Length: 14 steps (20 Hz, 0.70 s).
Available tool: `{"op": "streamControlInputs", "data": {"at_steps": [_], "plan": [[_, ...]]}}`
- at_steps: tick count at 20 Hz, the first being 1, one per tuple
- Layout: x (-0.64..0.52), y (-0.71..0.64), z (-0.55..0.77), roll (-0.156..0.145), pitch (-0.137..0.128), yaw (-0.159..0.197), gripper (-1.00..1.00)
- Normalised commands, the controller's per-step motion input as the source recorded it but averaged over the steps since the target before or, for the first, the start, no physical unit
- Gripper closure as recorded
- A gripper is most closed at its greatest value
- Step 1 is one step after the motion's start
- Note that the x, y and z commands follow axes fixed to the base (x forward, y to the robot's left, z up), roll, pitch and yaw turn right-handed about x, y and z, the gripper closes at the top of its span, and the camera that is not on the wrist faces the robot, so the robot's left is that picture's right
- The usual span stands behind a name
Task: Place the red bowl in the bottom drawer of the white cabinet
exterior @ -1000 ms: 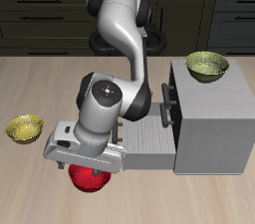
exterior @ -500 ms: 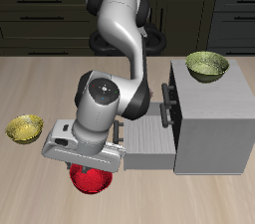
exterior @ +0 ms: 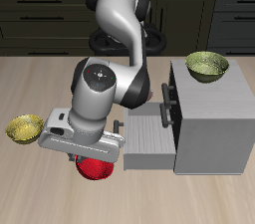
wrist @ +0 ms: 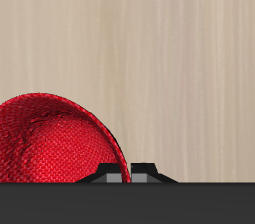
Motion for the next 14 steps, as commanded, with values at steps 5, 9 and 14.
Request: {"op": "streamControlInputs", "data": {"at_steps": [5,9,14], "plan": [[-0.14,0.08,0.42,0.019,-0.049,0.015,1.0],[-0.14,0.06,0.33,0.034,-0.035,-0.001,1.0],[-0.17,0.05,0.35,0.014,-0.024,-0.014,1.0]]}}
